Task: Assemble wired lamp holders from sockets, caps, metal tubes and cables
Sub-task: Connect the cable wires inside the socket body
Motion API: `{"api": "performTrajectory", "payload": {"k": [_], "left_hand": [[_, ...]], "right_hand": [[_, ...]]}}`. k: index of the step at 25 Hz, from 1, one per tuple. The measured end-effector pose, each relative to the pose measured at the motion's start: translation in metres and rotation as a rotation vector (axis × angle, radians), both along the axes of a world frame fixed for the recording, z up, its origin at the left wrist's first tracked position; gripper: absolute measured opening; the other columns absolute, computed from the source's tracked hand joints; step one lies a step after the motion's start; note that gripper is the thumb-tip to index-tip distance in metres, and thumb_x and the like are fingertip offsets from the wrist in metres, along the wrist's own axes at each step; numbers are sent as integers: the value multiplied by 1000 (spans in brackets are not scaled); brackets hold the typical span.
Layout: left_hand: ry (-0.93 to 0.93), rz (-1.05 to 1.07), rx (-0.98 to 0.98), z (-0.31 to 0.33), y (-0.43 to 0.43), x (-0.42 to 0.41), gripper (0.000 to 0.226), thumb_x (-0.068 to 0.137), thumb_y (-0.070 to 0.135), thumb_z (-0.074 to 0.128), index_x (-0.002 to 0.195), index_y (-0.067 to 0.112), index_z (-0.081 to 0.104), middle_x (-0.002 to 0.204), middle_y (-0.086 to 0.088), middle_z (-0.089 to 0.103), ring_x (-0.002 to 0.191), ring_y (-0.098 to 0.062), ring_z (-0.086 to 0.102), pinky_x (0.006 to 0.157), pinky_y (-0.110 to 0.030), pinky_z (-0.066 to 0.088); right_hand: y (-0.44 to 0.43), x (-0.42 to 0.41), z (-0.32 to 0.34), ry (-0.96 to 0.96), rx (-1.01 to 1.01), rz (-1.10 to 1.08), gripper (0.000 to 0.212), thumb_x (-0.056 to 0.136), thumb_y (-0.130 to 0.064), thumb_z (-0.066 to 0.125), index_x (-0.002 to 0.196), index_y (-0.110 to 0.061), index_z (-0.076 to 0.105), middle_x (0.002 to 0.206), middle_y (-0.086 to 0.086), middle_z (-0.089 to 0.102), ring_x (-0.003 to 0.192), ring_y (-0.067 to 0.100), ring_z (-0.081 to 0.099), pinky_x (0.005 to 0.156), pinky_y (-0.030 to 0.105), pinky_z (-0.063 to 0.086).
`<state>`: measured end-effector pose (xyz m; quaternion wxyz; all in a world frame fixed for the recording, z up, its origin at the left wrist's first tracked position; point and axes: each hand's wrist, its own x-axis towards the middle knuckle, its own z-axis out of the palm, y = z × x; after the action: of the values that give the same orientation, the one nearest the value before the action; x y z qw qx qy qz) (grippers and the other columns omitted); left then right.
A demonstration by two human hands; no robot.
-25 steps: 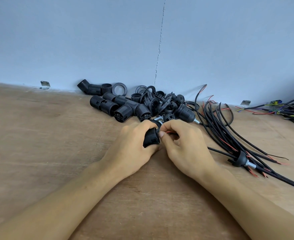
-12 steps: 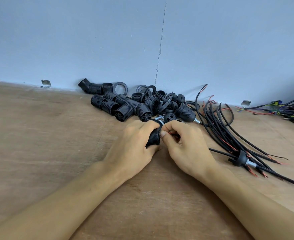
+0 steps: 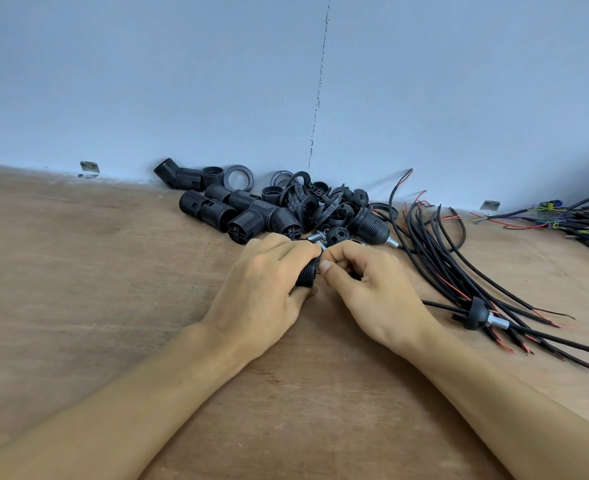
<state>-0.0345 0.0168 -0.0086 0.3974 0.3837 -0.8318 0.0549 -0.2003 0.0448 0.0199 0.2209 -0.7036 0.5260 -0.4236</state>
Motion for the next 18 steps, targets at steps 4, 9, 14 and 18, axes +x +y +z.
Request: {"api": "performTrajectory", "payload": {"k": [4,9,14,18], "left_hand": [[-61,-3,-52,2,1,0,46,62,0,88,102,11,69,93,4,71,93,-25,63,80,-33,40],[-47,10,-11,0,0,-1,48,64,4,90,107,9,69,95,0,72,93,-25,63,83,-30,40],[20,-50,184,-4,-6,6,48,79,42,77,122,25,63,94,7,65,91,-8,54,71,-11,35],[35,-56,237,-9,-10,7,55,79,60,53,124,29,61,91,12,60,87,0,48,75,-9,39]], "right_hand": [[-1,-2,0,-58,65,28,22,97,-11,60,76,-16,62,59,-13,48,57,2,39,57,14,33],[-2,-2,-3,-4,-41,18,22,95,-8,61,76,-18,62,58,-17,52,55,1,45,56,12,34],[-2,-2,-7,209,-279,-25,10,92,-5,63,88,-14,65,77,-9,61,70,9,54,64,16,37],[-4,-2,-11,238,-286,-5,9,93,-7,63,89,-15,65,81,-10,62,78,8,56,68,22,45]]}}
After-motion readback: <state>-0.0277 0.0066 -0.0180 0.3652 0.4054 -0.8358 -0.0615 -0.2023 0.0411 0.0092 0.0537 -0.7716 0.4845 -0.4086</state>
